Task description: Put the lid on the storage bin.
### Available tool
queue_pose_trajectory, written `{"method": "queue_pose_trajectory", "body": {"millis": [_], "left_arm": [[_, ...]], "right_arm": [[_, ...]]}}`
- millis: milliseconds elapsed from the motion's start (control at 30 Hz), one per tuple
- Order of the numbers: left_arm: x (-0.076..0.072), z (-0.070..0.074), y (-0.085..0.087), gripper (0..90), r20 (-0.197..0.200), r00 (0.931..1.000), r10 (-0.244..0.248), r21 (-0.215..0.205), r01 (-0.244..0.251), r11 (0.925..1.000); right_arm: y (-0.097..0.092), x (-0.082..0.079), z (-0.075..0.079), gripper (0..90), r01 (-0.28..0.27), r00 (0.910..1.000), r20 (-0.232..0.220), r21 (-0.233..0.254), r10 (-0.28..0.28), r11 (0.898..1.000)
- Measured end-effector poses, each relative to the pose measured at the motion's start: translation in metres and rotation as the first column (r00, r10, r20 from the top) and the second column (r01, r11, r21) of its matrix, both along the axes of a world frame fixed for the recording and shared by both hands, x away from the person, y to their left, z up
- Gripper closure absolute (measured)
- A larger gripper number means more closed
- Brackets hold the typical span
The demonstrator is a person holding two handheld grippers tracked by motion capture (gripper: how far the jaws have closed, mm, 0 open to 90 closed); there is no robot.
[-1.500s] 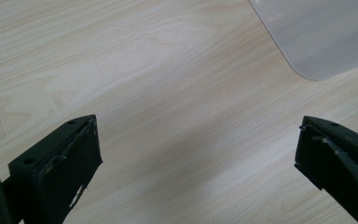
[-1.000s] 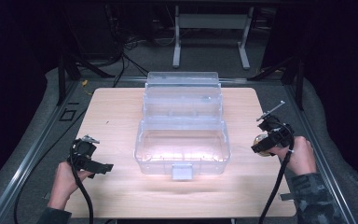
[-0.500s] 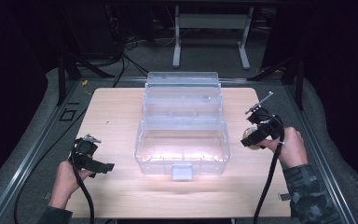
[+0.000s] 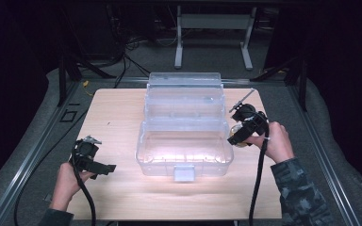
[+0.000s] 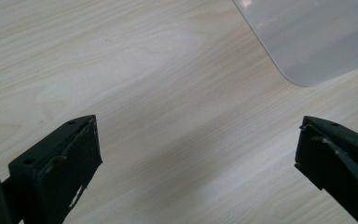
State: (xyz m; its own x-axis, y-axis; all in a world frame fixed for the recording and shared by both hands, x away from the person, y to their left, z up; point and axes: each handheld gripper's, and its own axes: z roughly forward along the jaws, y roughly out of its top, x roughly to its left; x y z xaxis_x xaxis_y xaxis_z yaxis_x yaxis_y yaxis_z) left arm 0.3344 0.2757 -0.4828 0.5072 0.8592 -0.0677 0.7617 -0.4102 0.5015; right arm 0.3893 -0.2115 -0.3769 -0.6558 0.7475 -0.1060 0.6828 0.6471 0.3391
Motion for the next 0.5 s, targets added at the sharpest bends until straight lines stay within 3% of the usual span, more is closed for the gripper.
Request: {"method": "queue_pose_trajectory", "body": {"millis": [33,100,167,200,300,400,467,500], "left_arm": [[0.0,0.0,-0.001,0.2,-0.002,1.0,0.002,-0.002,-0.002,1.0],[0.001,0.0,-0.002,0.2,0.002,1.0,-0.001,0.001,0.001,1.0],[0.001,0.0,-0.003,0.2,-0.001,1.0,-0.003,0.0,0.003,1.0],[0.001,0.0,-0.003,0.2,0.0,1.0,-0.002,-0.001,0.002,1.0],[0.001,-0.001,-0.003,0.2,-0.001,1.0,0.002,0.005,-0.002,1.0],[0.001,-0.003,-0.004,0.2,-0.002,1.0,0.0,0.002,0.0,1.0],[0.001,-0.004,-0.004,0.2,-0.007,1.0,0.001,-0.002,-0.001,1.0],[0.001,-0.005,-0.004,0.2,-0.008,1.0,-0.003,-0.001,0.003,1.0]], "right_arm": [[0.002,0.001,-0.001,20.4,-0.009,0.9999,-0.008,0.02,0.009,1.0],[0.008,0.002,-0.002,20.4,-0.017,0.9998,-0.004,0.002,0.017,1.0],[0.013,0.003,-0.005,20.4,-0.037,0.9991,-0.017,0.031,0.038,0.999],[0.016,0.003,-0.005,20.4,-0.035,0.9993,-0.014,0.002,0.035,0.999],[0.023,0.005,-0.01,20.4,-0.057,0.9979,-0.028,0.039,0.059,0.998],[0.03,0.007,-0.014,20.4,-0.063,0.9972,-0.04,0.019,0.063,0.998],[0.034,0.008,-0.019,20.4,-0.08,0.9949,-0.057,0.056,0.083,0.995],[0.037,0.008,-0.021,20.4,-0.076,0.9954,-0.056,0.031,0.078,0.997]]}}
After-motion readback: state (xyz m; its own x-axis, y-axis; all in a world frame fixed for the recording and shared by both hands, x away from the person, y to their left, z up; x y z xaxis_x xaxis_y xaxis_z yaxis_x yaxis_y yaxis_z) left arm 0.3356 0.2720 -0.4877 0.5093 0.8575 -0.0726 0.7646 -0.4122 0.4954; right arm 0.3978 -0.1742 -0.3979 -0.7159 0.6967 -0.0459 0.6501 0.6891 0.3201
